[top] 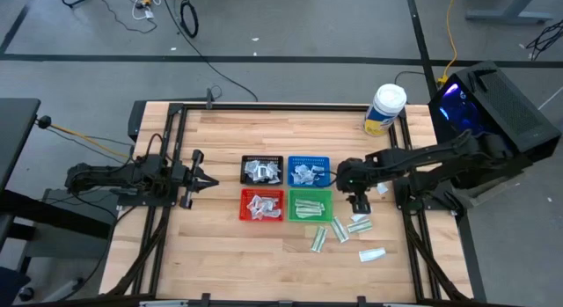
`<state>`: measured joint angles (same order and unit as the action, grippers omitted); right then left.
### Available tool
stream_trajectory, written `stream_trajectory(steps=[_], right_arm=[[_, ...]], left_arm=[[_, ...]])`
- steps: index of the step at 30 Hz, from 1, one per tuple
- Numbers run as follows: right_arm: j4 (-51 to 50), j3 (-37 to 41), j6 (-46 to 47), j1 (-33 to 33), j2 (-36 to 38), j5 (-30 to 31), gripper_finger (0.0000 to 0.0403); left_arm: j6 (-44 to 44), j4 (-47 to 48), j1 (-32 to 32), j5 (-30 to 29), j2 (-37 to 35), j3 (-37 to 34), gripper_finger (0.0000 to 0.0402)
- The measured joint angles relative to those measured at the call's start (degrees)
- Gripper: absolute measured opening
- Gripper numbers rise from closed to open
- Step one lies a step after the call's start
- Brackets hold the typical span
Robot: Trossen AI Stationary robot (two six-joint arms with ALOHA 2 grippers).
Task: Pick & Place First Aid Supplies
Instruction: Put the green bandage pack into the green bin
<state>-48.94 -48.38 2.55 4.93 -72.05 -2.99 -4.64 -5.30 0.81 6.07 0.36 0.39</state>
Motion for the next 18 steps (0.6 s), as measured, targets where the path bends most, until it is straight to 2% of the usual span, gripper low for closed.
stream_trajectory(steps=[10, 18], right_arm=[[0.9, 7.0, -3.0, 4.4, 3.6, -0.9, 0.0230], [2.3, 7.0, -0.4, 7.1, 3.9, -0.9, 0.0232]], left_arm=[[0.0, 0.0, 0.0, 0.0, 0.0, 0.0, 0.0025], [0.0, 0.0, 0.0, 0.0, 0.0, 0.0, 0.0025]])
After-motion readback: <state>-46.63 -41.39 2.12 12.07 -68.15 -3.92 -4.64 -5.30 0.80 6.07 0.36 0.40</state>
